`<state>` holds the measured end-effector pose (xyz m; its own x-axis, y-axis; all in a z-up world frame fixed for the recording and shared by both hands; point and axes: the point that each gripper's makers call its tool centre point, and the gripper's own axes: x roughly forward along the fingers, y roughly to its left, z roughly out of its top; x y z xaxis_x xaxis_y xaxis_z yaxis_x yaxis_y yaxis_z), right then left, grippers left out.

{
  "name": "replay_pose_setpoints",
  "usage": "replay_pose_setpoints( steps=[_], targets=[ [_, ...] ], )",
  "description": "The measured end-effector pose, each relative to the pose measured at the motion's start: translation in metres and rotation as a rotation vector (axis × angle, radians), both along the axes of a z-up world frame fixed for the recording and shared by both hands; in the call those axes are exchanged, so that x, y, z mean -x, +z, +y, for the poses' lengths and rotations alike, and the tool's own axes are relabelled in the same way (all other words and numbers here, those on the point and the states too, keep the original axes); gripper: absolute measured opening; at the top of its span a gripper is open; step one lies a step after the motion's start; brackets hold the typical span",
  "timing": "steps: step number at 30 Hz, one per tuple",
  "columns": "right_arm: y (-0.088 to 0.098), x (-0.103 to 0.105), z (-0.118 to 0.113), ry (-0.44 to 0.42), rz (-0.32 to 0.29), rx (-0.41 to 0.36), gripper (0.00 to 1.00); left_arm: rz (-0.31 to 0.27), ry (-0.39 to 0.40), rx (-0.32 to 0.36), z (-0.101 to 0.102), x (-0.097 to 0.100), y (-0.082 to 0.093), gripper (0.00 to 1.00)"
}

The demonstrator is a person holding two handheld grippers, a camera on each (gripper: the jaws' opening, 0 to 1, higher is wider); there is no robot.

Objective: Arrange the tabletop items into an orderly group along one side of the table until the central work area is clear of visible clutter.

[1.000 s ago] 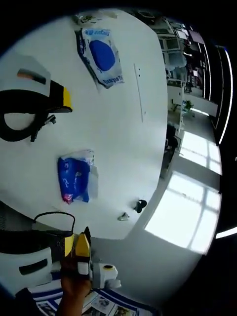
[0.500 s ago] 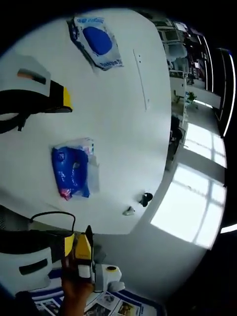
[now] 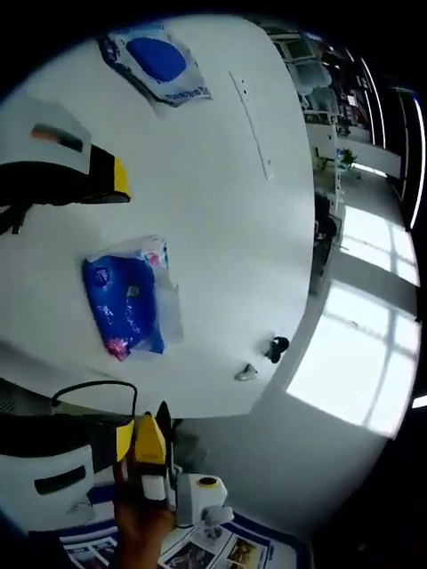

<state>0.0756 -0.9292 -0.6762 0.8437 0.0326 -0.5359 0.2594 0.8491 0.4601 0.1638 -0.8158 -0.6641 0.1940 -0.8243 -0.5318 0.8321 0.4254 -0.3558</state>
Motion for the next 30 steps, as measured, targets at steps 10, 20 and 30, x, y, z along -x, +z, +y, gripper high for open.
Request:
replay_pose_setpoints(
  steps=[10,20,30],
  targets=[
    [-0.009,-0.010,0.000,-0.004,0.015,0.003,0.94,0.012,-0.022,-0.012,-0.008,-0.006,-0.009,0.97],
    [-0.020,-0.025,0.003,0.022,0.042,0.017,0.87,0.032,-0.001,-0.016,-0.013,-0.018,-0.022,0.94],
    [-0.033,-0.037,0.005,0.087,0.074,0.101,0.76,0.041,0.006,-0.034,-0.018,-0.025,-0.039,0.83]
  ],
)
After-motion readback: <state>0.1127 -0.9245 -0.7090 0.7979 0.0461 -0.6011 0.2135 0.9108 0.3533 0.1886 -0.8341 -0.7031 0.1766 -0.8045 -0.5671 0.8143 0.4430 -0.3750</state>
